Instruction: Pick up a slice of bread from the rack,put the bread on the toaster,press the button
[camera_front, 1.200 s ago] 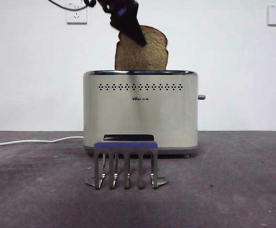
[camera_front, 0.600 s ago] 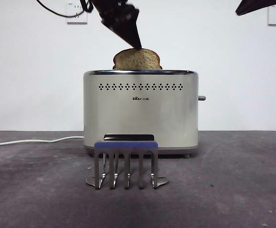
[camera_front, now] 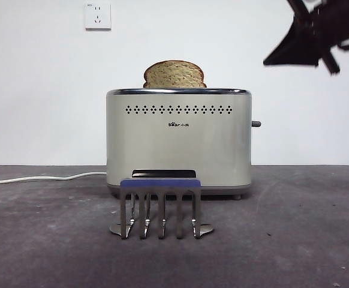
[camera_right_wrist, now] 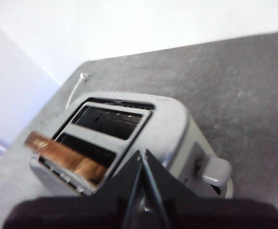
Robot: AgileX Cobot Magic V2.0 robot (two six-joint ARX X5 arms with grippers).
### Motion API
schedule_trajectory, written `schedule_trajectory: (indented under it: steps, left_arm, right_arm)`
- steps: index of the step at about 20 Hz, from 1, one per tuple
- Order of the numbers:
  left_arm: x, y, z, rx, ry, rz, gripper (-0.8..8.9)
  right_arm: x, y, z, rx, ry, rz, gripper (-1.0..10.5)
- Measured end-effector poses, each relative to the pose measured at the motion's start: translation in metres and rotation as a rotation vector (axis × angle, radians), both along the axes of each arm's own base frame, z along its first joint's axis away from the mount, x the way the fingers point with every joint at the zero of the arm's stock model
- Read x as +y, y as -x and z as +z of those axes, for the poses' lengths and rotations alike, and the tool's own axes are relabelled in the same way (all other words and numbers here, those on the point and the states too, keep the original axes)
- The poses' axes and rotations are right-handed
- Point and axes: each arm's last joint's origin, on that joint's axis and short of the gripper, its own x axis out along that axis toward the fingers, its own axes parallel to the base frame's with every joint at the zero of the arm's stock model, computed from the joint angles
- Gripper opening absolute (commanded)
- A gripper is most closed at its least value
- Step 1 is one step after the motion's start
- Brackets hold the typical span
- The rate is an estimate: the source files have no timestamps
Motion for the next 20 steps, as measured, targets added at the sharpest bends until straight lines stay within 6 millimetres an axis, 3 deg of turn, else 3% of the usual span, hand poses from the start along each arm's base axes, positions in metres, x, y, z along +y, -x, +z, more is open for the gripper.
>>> schedule_trajectory:
  steps: [8, 13, 20]
  left_arm:
    - [0.025, 0.045, 0.026, -0.008, 0.115, -0.034, 2.25]
    - [0.029, 0.053, 0.028, 0.007, 0.118, -0.038, 2.25]
    - [0.029, 0.052, 0.024, 0.040, 0.105, -0.034, 2.25]
  right_arm:
    - [-0.005, -0.042, -0.039, 0.156, -0.097, -0.019, -0.1]
    - [0.003, -0.058, -0.046, 0.174, -0.105, 0.007, -0.1]
    - [0.009, -0.061, -0.056, 0.197, -0.094, 0.007, -0.1]
